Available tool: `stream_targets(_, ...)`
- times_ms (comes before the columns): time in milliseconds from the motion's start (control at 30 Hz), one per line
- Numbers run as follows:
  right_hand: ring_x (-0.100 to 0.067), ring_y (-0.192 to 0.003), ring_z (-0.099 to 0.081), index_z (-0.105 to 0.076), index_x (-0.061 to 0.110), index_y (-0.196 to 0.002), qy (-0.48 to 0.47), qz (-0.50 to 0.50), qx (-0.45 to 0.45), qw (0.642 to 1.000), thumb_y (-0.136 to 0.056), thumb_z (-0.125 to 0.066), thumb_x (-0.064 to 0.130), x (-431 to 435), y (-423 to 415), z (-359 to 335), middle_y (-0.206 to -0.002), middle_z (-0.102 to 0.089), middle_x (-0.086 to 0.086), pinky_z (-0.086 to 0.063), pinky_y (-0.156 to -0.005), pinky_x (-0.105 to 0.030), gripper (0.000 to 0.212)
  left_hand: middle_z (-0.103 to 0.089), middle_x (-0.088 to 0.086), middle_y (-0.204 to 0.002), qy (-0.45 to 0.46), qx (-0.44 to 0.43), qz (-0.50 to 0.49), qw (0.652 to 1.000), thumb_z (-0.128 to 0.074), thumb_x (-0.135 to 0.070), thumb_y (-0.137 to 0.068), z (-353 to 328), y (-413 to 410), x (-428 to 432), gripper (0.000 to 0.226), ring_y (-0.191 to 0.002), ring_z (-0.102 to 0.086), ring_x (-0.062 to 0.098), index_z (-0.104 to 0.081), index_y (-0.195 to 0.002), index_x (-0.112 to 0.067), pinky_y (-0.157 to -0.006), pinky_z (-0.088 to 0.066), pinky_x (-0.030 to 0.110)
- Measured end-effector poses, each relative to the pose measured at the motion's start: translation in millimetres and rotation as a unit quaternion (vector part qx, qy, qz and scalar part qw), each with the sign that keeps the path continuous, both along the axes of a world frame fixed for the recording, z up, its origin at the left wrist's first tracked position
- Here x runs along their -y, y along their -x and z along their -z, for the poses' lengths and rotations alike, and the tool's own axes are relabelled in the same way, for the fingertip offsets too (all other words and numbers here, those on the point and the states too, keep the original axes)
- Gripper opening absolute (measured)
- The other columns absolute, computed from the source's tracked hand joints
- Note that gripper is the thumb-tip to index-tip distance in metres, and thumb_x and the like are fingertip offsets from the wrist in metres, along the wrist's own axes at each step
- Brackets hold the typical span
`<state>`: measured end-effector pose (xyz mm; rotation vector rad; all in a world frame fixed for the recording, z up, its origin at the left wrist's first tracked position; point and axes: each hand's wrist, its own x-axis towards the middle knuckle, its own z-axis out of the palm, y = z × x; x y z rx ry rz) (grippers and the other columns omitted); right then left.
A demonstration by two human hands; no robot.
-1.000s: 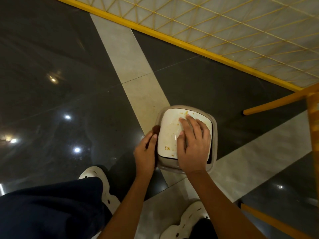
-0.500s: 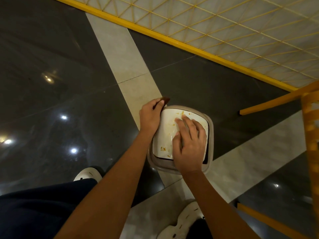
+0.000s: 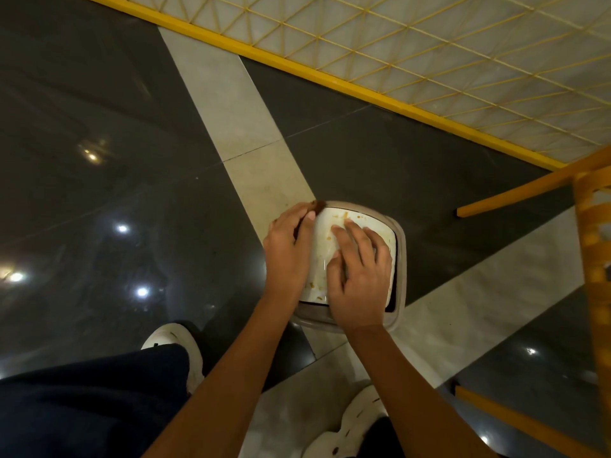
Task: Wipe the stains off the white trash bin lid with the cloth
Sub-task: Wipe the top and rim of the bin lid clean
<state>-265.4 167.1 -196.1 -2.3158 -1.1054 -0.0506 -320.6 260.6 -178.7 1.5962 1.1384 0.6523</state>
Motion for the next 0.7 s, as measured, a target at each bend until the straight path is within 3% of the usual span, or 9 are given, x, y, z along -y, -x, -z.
stream_targets(133,-0.028,-0.121,-0.045,-0.058,0.016,-0.124,0.009,-0.003,0.0,1.0,-0.09,-0.037,0.029,1,1,-1,-0.132,-0.055,-0.004,-0.041,-0.098,-0.051,0.042,-0.059,-0.014,-0.112,0.024,-0.003,-0.025,0.999,-0.05,-0.025,-0.093,7,19,17,0.024,-0.104,-0.053,-0.001,-0.062,-0.114,-0.021,-0.093,-0.041,0.014)
stream_targets(267,-0.027,-0.123,-0.043,-0.057,0.017,-0.125,0.014,0.002,-0.004,1.0,-0.091,-0.037,0.03,0,1,0,-0.133,-0.054,-0.004,-0.04,-0.099,-0.052,0.042,-0.061,-0.01,-0.104,0.068,0.0,-0.041,0.997,-0.049,-0.023,-0.094,5,7,-2,0.022,-0.089,-0.056,-0.006,-0.063,-0.111,-0.019,-0.078,-0.043,0.003)
stream_targets(367,-0.028,-0.122,-0.044,-0.057,0.017,-0.125,0.013,0.003,0.002,1.0,-0.091,-0.036,0.03,-1,0,1,-0.132,-0.055,-0.005,-0.04,-0.099,-0.052,0.042,-0.058,-0.013,-0.108,0.055,-0.003,-0.045,0.997,-0.049,-0.026,-0.093,1,16,21,0.023,-0.099,-0.055,0.0,-0.061,-0.113,-0.022,-0.086,-0.043,0.01)
stream_targets(467,-0.028,-0.123,-0.046,-0.055,0.018,-0.126,0.018,-0.003,0.005,1.0,-0.091,-0.037,0.031,1,2,3,-0.133,-0.054,-0.004,-0.039,-0.1,-0.051,0.041,-0.06,-0.007,-0.114,0.076,-0.006,-0.085,0.993,-0.05,-0.029,-0.092,8,36,45,0.026,-0.1,-0.055,0.001,-0.06,-0.114,-0.02,-0.084,-0.044,0.009)
stream_targets(567,-0.029,-0.123,-0.047,-0.054,0.018,-0.128,0.026,-0.004,0.012,1.0,-0.091,-0.039,0.031,1,1,5,-0.134,-0.054,-0.004,-0.037,-0.103,-0.048,0.041,-0.066,0.0,-0.102,0.158,-0.019,-0.112,0.981,-0.044,-0.036,-0.094,12,29,29,0.03,-0.093,-0.061,0.009,-0.063,-0.108,-0.018,-0.085,-0.052,0.028)
stream_targets(700,-0.029,-0.123,-0.046,-0.054,0.018,-0.127,0.024,0.0,0.01,1.0,-0.091,-0.038,0.03,0,0,2,-0.134,-0.054,-0.004,-0.037,-0.103,-0.049,0.041,-0.064,-0.004,-0.105,0.147,-0.005,-0.099,0.984,-0.042,-0.039,-0.094,1,22,26,0.03,-0.092,-0.06,0.005,-0.062,-0.109,-0.022,-0.08,-0.049,0.019)
